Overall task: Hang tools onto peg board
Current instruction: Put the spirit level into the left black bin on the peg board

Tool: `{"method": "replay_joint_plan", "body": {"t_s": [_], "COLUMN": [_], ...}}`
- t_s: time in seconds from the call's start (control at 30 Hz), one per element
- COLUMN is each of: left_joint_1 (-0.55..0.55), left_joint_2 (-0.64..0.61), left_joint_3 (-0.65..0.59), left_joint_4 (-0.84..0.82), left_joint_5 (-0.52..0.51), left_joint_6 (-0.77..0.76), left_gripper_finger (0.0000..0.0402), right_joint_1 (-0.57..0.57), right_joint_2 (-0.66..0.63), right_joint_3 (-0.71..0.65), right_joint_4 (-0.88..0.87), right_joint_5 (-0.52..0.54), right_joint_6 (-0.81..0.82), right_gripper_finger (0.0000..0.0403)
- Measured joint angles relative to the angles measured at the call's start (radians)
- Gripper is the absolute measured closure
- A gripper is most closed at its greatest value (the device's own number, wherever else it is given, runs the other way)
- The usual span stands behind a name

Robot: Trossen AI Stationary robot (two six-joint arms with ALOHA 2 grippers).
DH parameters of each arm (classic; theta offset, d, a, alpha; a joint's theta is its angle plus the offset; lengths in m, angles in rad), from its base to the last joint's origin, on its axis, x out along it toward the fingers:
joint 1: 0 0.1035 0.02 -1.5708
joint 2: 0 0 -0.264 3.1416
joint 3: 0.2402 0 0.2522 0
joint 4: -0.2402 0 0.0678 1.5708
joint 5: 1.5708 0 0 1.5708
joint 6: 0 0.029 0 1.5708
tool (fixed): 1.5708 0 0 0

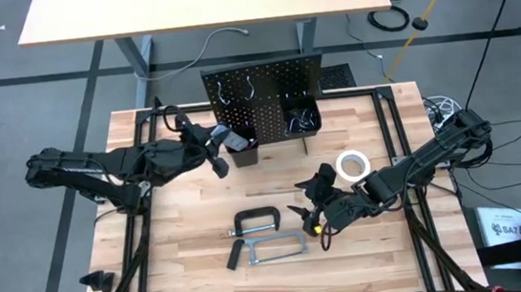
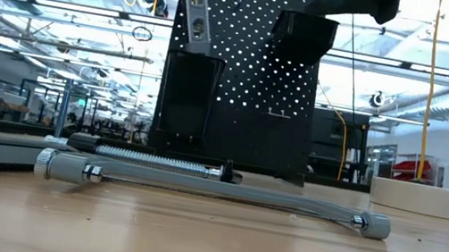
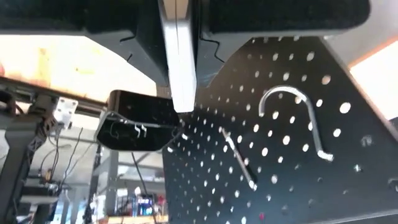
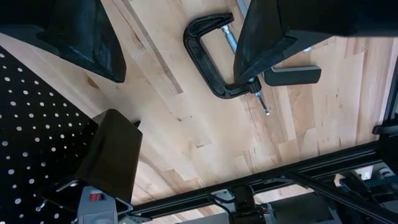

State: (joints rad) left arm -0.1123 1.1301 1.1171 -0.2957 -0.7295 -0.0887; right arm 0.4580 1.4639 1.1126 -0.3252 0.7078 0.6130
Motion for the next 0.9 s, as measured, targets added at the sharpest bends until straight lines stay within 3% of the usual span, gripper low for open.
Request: {"method": "replay_joint_plan", "body": {"t_s": [0.2, 0.63, 0.9], "left_joint_1": [-0.011, 0.018, 0.068], "left_joint_2": [0.002, 0.035, 0.119], "left_joint_3": [0.079, 0.115, 0.121], "left_joint_4": [-0.123, -0.064, -0.011], "left_joint_5": [0.025, 0.025, 0.093], "left_joint_6": [-0.026, 0.045, 0.123], "left_gripper_finger": [0.0354, 0.0354, 0.0354], "right_joint_1": [0.000, 0.000, 0.000], "right_joint_2": [0.000, 0.000, 0.000], "right_joint_3": [0.000, 0.000, 0.000], "right_joint_4": [0.000, 0.006, 0.005], "right_joint_5": [0.000, 0.000, 0.001], "right_joint_6": [0.000, -0.004, -0.006], "right_gripper_finger": [0.0110, 0.0110, 0.0110]}}
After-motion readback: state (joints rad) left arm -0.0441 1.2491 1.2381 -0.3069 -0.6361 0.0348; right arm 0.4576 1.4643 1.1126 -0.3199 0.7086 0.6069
